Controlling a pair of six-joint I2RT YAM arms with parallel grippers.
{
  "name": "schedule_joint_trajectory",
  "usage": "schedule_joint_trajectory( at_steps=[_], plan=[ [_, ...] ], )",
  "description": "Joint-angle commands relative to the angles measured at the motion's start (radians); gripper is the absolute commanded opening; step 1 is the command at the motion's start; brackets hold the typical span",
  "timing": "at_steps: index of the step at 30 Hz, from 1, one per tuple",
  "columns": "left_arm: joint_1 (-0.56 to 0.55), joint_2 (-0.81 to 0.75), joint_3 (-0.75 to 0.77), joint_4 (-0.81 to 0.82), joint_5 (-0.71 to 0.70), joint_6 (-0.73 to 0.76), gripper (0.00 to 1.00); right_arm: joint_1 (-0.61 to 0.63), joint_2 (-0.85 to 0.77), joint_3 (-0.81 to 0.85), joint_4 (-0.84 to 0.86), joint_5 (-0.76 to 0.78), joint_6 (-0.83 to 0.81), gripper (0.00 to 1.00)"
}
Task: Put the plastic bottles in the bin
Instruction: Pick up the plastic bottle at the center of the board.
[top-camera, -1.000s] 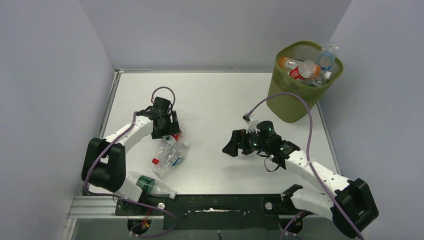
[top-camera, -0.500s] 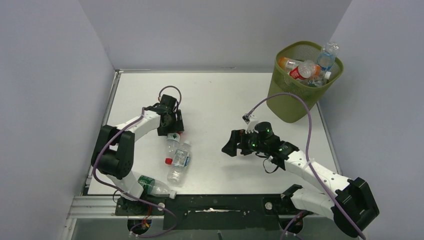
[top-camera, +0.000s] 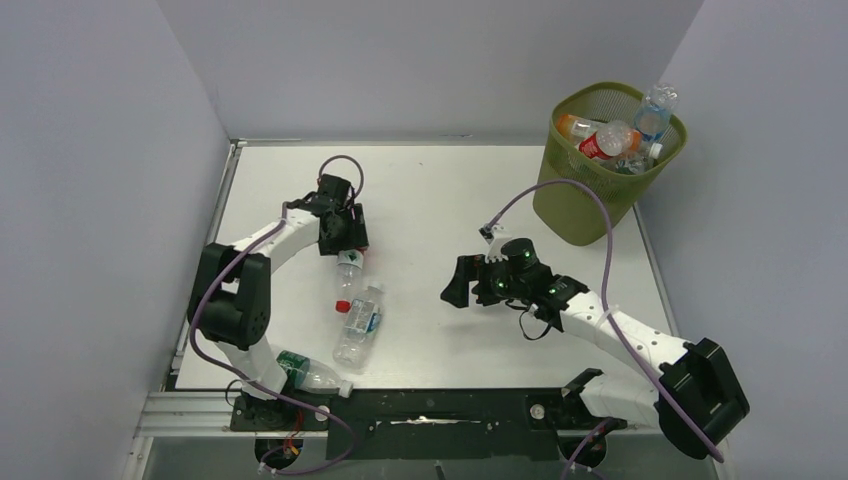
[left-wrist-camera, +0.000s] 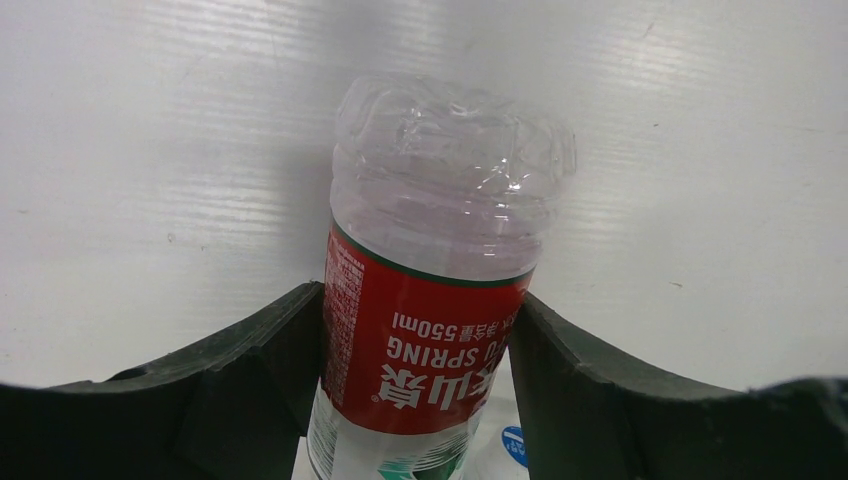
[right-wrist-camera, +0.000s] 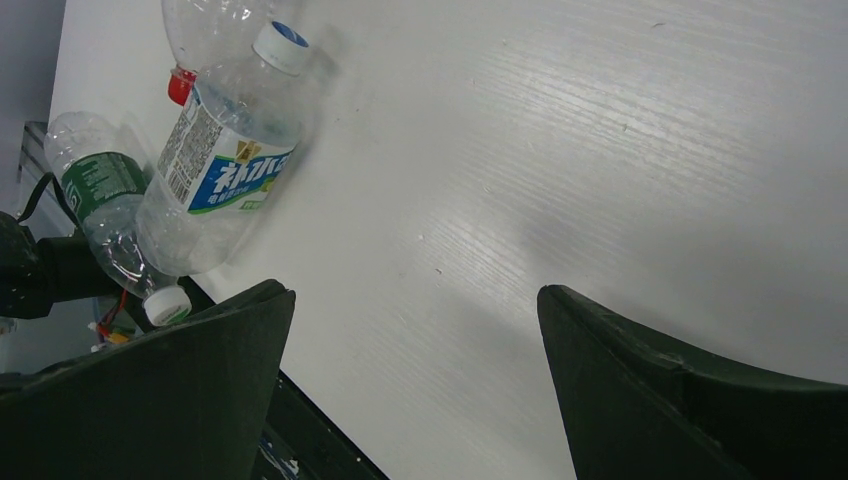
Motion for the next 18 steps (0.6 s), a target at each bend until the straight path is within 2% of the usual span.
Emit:
schedule_joint_trajectory(
  at_steps=[1,5,14,18],
  plan=[
    [0.004,-0.013,0.087,0.063,0.09,0.037,0.5,0.009,0.029,0.062,0.041,0.015,-0.003,0.98],
    [-0.013,0.03,0.107,0.114,0.158,0.052,0.49,0.011,0.059,0.084,0.041,0.011,-0.012,0.98],
    [-0.03,0.087,0.149,0.159,0.205,0.06,0.49,0.017,0.07,0.095,0.034,0.016,-0.012,0.98],
    [-0.029,0.06,0.143,0.144,0.208,0.078,0.58,0.016,0.072,0.093,0.034,0.016,-0.012,0.98]
  ],
)
